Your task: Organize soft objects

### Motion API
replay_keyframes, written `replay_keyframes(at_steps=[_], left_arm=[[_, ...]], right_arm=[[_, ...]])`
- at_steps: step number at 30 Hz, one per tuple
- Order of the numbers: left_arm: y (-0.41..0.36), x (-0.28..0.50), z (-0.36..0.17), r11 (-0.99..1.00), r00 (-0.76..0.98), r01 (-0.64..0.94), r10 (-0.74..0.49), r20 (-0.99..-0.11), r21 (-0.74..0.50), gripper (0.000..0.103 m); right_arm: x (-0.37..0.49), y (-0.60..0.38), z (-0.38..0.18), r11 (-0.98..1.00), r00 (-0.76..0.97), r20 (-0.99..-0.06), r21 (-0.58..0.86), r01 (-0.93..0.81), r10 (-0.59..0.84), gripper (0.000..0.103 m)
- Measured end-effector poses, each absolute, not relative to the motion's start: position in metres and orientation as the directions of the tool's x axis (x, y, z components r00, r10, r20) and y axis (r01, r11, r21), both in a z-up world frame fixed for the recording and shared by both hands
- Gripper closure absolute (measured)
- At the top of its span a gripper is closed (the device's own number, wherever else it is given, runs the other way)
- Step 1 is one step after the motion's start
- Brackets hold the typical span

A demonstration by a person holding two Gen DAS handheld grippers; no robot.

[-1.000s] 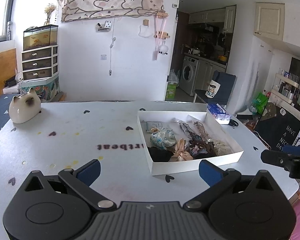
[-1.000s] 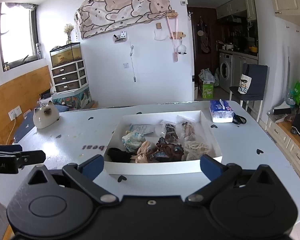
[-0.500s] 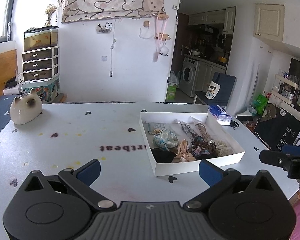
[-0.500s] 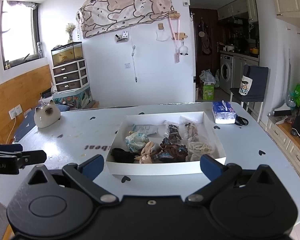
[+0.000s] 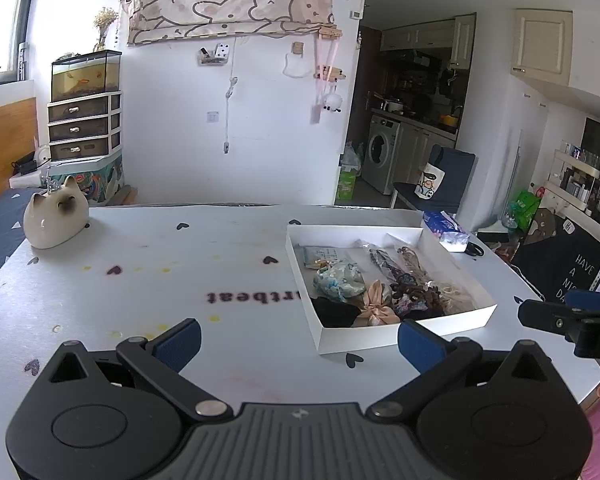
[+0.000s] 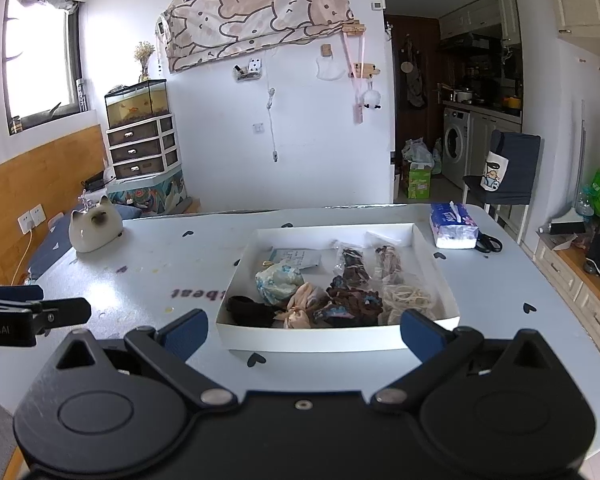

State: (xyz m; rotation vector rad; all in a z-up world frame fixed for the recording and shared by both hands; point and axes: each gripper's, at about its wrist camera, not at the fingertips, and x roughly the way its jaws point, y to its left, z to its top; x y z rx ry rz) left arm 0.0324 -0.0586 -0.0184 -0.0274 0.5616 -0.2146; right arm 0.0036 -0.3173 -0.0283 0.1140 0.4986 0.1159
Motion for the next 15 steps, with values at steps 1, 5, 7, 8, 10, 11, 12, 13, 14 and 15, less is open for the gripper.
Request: replay_keyframes(at_steps=[1, 5, 7, 8, 10, 11, 12, 13, 14, 15], left_arm=[[-0.0581, 0.0326, -0.0184, 0.977, 0.825, 0.194, -0.209, -0.526, -0.084, 0.0], [-0.0584, 0.0325, -0.0184, 0.977, 0.825, 0.194, -0.209, -0.525, -0.084, 0.0], [-0.0582, 0.0326, -0.0185, 0.977, 0.825, 0.194, -0.209, -0.526, -0.084, 0.0], [-0.0581, 0.0326, -0.0185, 0.977, 0.825, 0.195, -0.21, -0.525, -0.084, 0.0], [-0.0582, 0.0327, -0.0185, 0.977, 0.825, 0.194, -0.209, -0.526, -0.083, 0.0], [-0.0581, 0.0327, -0.0185, 0.977, 0.825, 0.194, -0.209, -0.525, -0.084, 0.0], [-0.056, 0.0331, -0.0185, 0.978, 0.825, 0.193, -0.208, -0.525, -0.084, 0.0], [-0.0561, 0.0331, -0.0186, 0.977, 0.825, 0.194, -0.209, -0.525, -0.084, 0.0], [-0.0561, 0.0331, -0.0186, 0.978, 0.825, 0.193, -0.208, -0.525, -0.084, 0.0], [-0.056, 0.0331, -0.0186, 0.978, 0.825, 0.193, -0.208, -0.525, -0.084, 0.0]], right_arm=[[0.004, -0.3166, -0.0283, 0.987, 0.872, -0.47, 0.136, -0.085, 0.14, 0.0], [0.0067, -0.3135, -0.0279, 0.987, 0.871, -0.47, 0.134, -0.089, 0.143, 0.0], [0.0073, -0.313, -0.0278, 0.987, 0.871, -0.47, 0.134, -0.09, 0.143, 0.0], [0.0068, -0.3132, -0.0278, 0.987, 0.871, -0.47, 0.134, -0.089, 0.142, 0.0], [0.0074, -0.3126, -0.0278, 0.987, 0.871, -0.47, 0.133, -0.088, 0.141, 0.0], [0.0072, -0.3127, -0.0278, 0.987, 0.871, -0.47, 0.133, -0.088, 0.142, 0.0], [0.0069, -0.313, -0.0278, 0.987, 0.871, -0.47, 0.133, -0.089, 0.142, 0.0], [0.0071, -0.3127, -0.0277, 0.987, 0.871, -0.47, 0.133, -0.09, 0.143, 0.0], [0.0079, -0.312, -0.0272, 0.987, 0.871, -0.47, 0.133, -0.091, 0.143, 0.0], [0.0079, -0.3118, -0.0271, 0.987, 0.871, -0.47, 0.133, -0.091, 0.143, 0.0]])
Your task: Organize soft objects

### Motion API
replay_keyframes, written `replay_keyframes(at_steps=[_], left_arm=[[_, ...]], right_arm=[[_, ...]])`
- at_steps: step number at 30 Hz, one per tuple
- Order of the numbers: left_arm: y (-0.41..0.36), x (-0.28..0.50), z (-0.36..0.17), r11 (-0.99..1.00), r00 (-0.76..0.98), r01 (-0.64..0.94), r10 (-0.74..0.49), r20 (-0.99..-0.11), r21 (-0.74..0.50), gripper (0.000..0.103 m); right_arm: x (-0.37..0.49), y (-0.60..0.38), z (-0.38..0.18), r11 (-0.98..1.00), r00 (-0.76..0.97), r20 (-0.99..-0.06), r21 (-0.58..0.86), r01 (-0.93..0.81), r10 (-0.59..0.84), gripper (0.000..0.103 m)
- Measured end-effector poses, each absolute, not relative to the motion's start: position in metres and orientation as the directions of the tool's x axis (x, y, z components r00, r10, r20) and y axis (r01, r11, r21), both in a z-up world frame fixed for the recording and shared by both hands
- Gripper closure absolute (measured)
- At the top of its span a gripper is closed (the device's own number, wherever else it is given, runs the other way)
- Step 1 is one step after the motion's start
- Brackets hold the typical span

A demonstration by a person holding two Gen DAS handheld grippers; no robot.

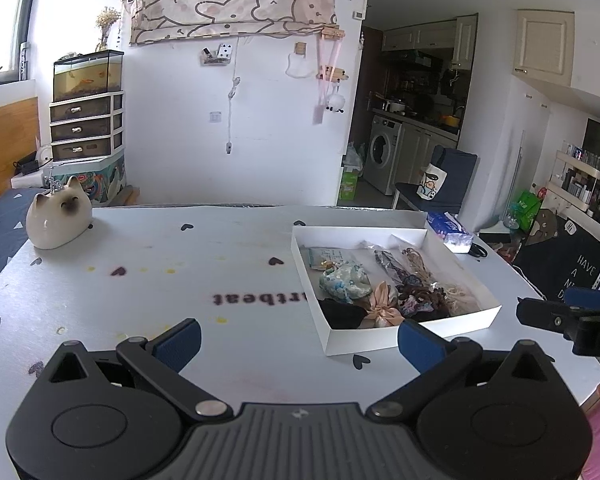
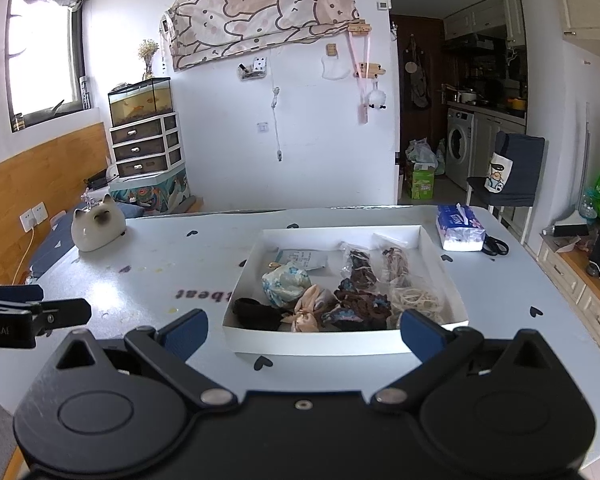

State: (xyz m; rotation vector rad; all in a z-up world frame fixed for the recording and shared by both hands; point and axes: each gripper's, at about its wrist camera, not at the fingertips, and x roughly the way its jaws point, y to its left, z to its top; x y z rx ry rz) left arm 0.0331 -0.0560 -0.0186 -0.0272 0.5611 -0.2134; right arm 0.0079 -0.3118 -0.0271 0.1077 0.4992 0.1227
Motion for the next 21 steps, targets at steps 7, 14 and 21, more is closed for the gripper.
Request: replay_keyframes(at_steps=[7, 14, 21], left_arm=[[-0.0559, 0.0332, -0.0187, 0.977, 0.825, 0.194, -0.209, -0.525, -0.084, 0.0], [-0.049, 0.0361, -0.0183, 0.978, 0.824, 0.193, -0.208, -0.528, -0.084, 0.0], [-0.0508, 0.0353, -0.0183, 0.977, 0.824, 0.193, -0.21, -0.527, -0.086, 0.0]], right_arm=[[0.0103, -0.3083, -0.0258, 0.987, 0.87, -0.471, 0.13, -0.094, 0.145, 0.0], [0.0101, -0.3083, -0.0259, 0.987, 0.87, -0.472, 0.131, -0.094, 0.145, 0.0], [0.0137, -0.3013, -0.0248, 0.986, 0.868, -0.473, 0.13, -0.101, 0.152, 0.0]])
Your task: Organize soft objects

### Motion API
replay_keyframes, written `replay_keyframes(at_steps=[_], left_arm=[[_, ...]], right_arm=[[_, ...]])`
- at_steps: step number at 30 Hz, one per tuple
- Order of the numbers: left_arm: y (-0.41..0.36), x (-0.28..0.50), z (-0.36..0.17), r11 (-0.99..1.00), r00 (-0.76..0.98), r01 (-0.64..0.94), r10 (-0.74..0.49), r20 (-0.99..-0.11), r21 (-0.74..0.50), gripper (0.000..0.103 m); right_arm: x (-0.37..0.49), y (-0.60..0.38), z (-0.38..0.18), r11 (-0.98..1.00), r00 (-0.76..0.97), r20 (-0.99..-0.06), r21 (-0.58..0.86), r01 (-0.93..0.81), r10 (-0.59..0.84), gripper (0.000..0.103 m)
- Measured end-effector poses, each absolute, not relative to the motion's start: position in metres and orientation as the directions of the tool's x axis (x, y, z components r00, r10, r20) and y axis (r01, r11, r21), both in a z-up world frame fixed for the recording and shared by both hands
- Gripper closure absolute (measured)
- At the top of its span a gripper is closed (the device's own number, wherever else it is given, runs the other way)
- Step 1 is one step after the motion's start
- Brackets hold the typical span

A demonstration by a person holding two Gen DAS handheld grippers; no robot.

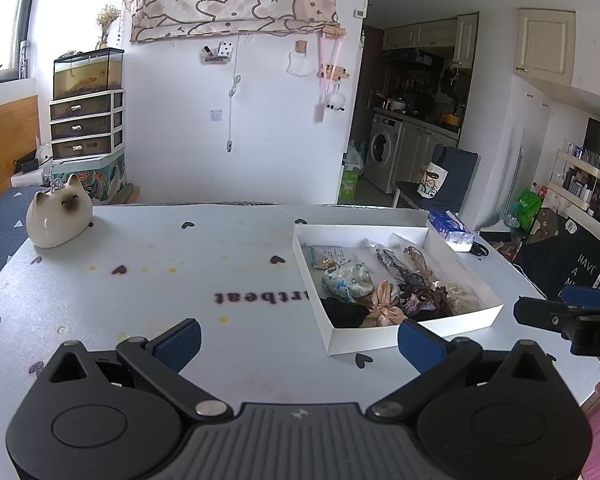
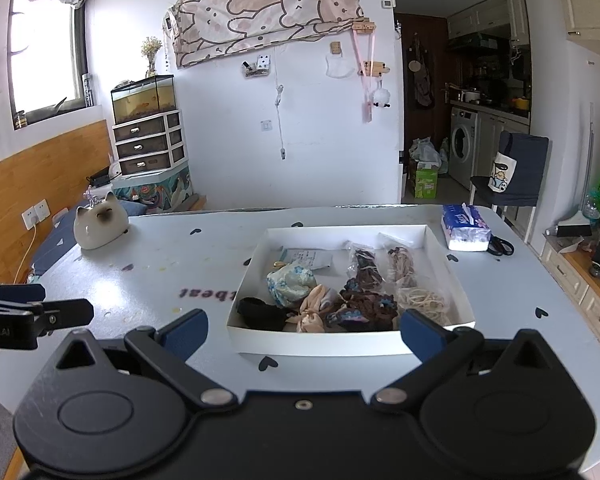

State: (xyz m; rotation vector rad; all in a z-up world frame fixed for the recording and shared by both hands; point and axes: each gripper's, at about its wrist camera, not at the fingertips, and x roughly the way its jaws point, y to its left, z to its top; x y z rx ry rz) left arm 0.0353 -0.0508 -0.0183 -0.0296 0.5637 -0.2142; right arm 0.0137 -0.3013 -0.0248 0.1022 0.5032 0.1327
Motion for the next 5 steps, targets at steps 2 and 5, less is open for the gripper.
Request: replay_keyframes(at_steps=[2, 5], left_arm=[[-0.0483, 0.0364, -0.0189, 0.977, 0.822, 0.193, -0.21, -0.529, -0.089, 0.0], [-0.0428, 0.0398, -0.0215, 0.978, 0.822, 0.189, -0.209, -0.531, -0.092, 0.0]], right_arm=[[0.0137, -0.3016, -0.0247, 0.987, 0.868, -0.473, 0.129, -0.1, 0.15, 0.0], [0.0135, -0.3024, -0.0249, 0.987, 0.868, -0.473, 0.13, -0.1, 0.15, 0.0]])
